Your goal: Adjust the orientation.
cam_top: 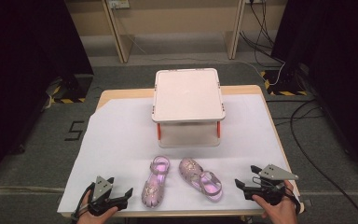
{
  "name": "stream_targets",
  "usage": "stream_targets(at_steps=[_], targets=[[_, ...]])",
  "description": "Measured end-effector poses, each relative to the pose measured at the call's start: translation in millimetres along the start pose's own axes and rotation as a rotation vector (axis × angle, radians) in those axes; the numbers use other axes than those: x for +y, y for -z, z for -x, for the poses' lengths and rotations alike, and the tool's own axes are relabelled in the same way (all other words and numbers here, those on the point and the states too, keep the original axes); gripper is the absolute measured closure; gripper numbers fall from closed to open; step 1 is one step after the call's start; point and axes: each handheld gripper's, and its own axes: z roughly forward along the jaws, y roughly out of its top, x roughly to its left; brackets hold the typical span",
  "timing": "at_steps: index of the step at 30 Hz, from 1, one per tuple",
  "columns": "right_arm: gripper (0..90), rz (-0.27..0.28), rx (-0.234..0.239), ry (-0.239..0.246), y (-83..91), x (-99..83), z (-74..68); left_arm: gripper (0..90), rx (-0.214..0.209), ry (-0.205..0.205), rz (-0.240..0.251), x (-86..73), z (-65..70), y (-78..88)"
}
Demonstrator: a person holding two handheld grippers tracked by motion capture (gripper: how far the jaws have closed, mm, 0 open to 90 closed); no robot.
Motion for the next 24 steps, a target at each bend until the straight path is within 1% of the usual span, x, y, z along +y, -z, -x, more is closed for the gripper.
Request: stream_targets(at_steps=[1,3,7,11,13,15,17,19,22,24], targets=[[19.7,0.002,0.009,0.001,-0.3,0.0,-0.5,16.1,-0.001,0.000,-0.001,-0.1,0.1,-0.3],[20.4,0.007,0.021,0.017,-1.0,0.6,-1.9,16.1,-0.002,-0.001,-0.005,-0.8,0.4,-1.2],[23.7,0.023,0.062,0.040,-3.0,3.6,-7.2,16.1,-0.003,-0.001,-0.007,-0.6,0.8,-1.5],[31.1,0.040,0.118,0.089,-6.1,8.6,-13.8,16.1,0.000,-0.002,-0.008,-0.1,-0.1,-1.5],[32.7,0.042,0.148,0.102,-8.6,11.6,-17.8,16.1,-0.001,-0.002,-0.008,-0.5,-0.3,-2.0],[35.1,0.047,0.169,0.126,-11.4,15.9,-20.5,16.1,0.001,0.003,-0.010,-0.8,-0.4,-2.4],[36.8,0.061,0.186,0.143,-14.3,20.7,-23.0,16.1,0.002,0.000,-0.009,-0.1,-0.7,-2.5],[38.9,0.062,0.196,0.165,-16.9,25.2,-25.8,16.1,0.000,0.003,-0.010,-0.5,-0.6,-2.8],[42.8,0.075,0.230,0.184,-21.1,30.5,-30.4,16.1,0.003,0.003,-0.013,-0.6,-1.1,-2.5],[45.2,0.070,0.240,0.211,-24.3,33.7,-33.7,16.1,0.002,0.002,-0.013,-0.8,-1.5,-3.0]])
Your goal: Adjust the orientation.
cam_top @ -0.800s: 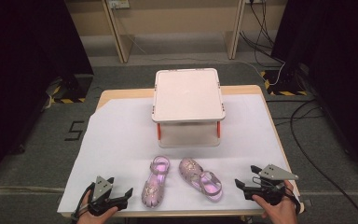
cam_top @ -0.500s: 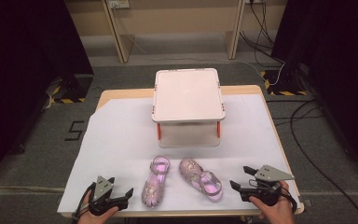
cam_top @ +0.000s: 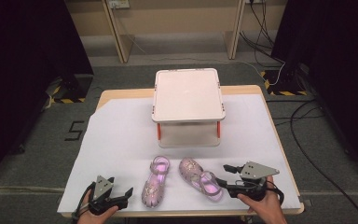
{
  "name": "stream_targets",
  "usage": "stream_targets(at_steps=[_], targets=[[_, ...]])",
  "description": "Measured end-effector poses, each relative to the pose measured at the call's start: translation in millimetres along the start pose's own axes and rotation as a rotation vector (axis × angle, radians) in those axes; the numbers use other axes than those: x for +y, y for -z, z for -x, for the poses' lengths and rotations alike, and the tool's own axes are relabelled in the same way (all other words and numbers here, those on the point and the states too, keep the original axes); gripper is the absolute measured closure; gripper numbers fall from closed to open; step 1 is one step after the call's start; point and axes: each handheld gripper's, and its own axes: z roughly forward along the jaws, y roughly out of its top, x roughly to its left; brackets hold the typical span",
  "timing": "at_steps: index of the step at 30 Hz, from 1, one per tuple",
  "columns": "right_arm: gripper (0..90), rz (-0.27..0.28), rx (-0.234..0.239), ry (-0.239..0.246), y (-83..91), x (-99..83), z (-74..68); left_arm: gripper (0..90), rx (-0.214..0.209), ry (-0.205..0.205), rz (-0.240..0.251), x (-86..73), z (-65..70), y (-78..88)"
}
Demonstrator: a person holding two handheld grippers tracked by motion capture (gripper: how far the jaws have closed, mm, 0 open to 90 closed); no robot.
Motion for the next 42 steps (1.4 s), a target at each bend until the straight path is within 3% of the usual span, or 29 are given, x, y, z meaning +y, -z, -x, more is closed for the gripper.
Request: stream_targets(at_steps=[5,7,10,17,22,26,33,42], targets=[[57.0,-0.037,0.024,0.053,-13.6,5.8,-3.1,16.1,-0.001,-0.001,-0.001,0.0,0.5,-0.5],[61.3,-0.050,0.020,0.053,-19.3,7.0,-2.0,16.1,-0.001,0.001,-0.002,-0.3,0.6,-0.7],[62.9,-0.065,0.033,0.064,-25.3,9.1,-0.3,16.1,-0.002,0.000,-0.001,-0.1,0.2,-0.6],[63.6,-0.115,0.033,0.180,-39.0,17.8,-0.6,16.1,-0.004,0.002,-0.004,-0.6,0.4,-0.9],[66.0,-0.143,0.051,0.235,-46.4,20.2,-0.2,16.1,-0.003,0.005,-0.003,-0.7,-0.2,-1.2],[76.0,-0.155,0.063,0.266,-50.9,23.1,-3.2,16.1,-0.002,0.002,-0.002,-0.1,-0.5,-0.9],[84.4,-0.157,0.023,0.271,-50.8,29.6,-14.8,16.1,-0.005,0.003,-0.002,-0.4,-0.4,-0.9],[85.8,-0.103,-0.104,0.185,-36.0,29.9,-8.5,16.1,-0.006,-0.004,-0.003,0.1,-0.8,-0.6]])
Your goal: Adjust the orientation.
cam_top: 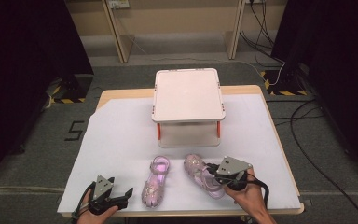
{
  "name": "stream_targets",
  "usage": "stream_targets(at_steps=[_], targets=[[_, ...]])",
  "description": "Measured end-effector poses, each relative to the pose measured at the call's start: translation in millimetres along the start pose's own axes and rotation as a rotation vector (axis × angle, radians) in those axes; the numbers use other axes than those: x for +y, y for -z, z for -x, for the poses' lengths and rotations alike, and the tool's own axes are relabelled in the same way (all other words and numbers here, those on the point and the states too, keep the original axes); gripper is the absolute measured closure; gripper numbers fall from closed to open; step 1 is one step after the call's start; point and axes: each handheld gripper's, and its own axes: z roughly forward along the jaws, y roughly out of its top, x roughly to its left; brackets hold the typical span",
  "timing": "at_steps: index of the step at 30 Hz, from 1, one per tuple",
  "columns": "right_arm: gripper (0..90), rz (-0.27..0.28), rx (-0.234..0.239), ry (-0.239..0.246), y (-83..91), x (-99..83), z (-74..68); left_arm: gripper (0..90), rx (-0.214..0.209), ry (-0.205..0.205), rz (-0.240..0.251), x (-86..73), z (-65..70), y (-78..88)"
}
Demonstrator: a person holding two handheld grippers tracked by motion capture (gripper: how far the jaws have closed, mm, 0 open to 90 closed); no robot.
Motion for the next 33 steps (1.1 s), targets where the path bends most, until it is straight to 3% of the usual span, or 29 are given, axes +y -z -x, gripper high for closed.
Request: stream_targets(at_steps=[6,10,12,15,17,20,22,28,30,33], targets=[[85.6,-0.025,-0.079,-0.070,4.1,-9.9,11.3,16.1,0.000,0.000,0.001,0.1,0.2,0.1],[84.8,-0.045,-0.092,-0.121,3.1,-17.3,13.7,16.1,-0.001,-0.002,0.000,0.2,0.4,0.0],[82.7,-0.040,-0.079,-0.145,4.0,-18.4,12.8,16.1,-0.003,-0.001,0.001,0.0,0.6,-0.1],[71.9,-0.050,-0.045,-0.192,4.9,-18.5,10.1,16.1,-0.002,-0.002,0.002,0.1,0.5,0.3],[66.9,-0.066,-0.053,-0.194,8.5,-20.5,8.9,16.1,-0.005,0.001,0.005,0.2,0.7,0.7],[57.6,-0.066,-0.050,-0.238,15.7,-24.9,10.1,16.1,-0.002,-0.002,0.002,0.0,0.4,0.6],[56.0,-0.045,-0.049,-0.263,21.8,-28.0,11.3,16.1,-0.004,0.001,0.006,0.2,1.0,0.4],[50.9,-0.074,-0.022,-0.292,32.6,-35.7,5.0,16.1,-0.005,-0.004,0.004,0.2,1.1,0.3],[50.8,-0.081,-0.003,-0.310,33.5,-39.3,2.2,16.1,-0.008,-0.003,0.000,-0.1,1.9,0.1],[54.2,-0.049,0.040,-0.364,33.1,-43.2,-1.6,16.1,-0.009,-0.006,-0.001,0.1,2.0,-0.2]])
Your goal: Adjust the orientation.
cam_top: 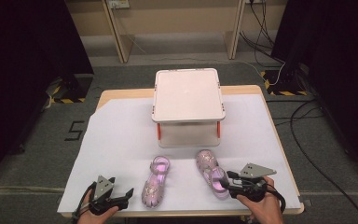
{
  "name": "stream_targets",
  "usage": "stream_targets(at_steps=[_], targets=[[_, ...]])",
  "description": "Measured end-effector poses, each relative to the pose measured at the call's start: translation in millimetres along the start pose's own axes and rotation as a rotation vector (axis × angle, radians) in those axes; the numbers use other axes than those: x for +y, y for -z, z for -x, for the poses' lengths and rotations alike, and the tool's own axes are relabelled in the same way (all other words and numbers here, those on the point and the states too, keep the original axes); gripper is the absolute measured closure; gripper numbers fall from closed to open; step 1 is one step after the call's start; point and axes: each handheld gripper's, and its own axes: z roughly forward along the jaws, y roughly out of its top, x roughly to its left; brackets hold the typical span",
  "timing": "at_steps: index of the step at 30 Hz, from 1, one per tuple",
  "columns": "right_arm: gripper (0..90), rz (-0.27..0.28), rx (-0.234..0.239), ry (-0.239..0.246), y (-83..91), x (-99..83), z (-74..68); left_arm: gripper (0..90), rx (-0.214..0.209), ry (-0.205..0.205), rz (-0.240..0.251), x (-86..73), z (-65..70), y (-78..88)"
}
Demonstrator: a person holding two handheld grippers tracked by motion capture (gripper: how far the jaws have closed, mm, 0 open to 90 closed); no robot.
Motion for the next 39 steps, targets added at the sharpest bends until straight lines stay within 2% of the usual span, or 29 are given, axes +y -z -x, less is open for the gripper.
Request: stream_targets(at_steps=[5,10,17,19,24,29,30,32,35,39], targets=[[46.8,0.023,0.038,-0.075,0.6,-0.5,-6.6,16.1,0.002,0.000,0.001,0.1,-0.5,0.0],[46.1,0.039,0.042,-0.104,3.2,-0.8,-16.1,16.1,0.002,-0.002,0.001,0.1,-0.4,0.0],[45.3,0.051,0.048,-0.147,8.8,-3.8,-19.6,16.1,0.002,0.000,0.000,-0.2,0.1,-0.3],[45.2,0.064,0.072,-0.177,9.5,-5.5,-21.1,16.1,0.002,-0.002,-0.001,0.1,0.0,-0.1],[45.1,0.069,0.089,-0.161,11.0,-7.4,-30.9,16.1,0.002,-0.002,-0.001,0.0,0.1,-0.2],[42.3,0.043,0.032,-0.137,10.9,-8.9,-26.6,16.1,0.001,-0.002,0.001,0.0,0.4,-0.2],[44.8,0.041,0.038,-0.136,10.2,-9.9,-25.3,16.1,0.001,-0.002,0.001,0.0,0.4,-0.2],[44.3,0.035,0.059,-0.137,8.9,-11.6,-25.0,16.1,0.001,-0.003,0.003,0.4,0.0,-0.6],[43.5,0.022,0.046,-0.089,7.8,-9.8,-30.3,16.1,0.002,-0.003,0.003,0.4,0.0,-0.6],[43.6,0.031,0.058,-0.088,7.3,-8.4,-34.2,16.1,0.004,0.000,0.005,0.4,-0.4,-0.5]])
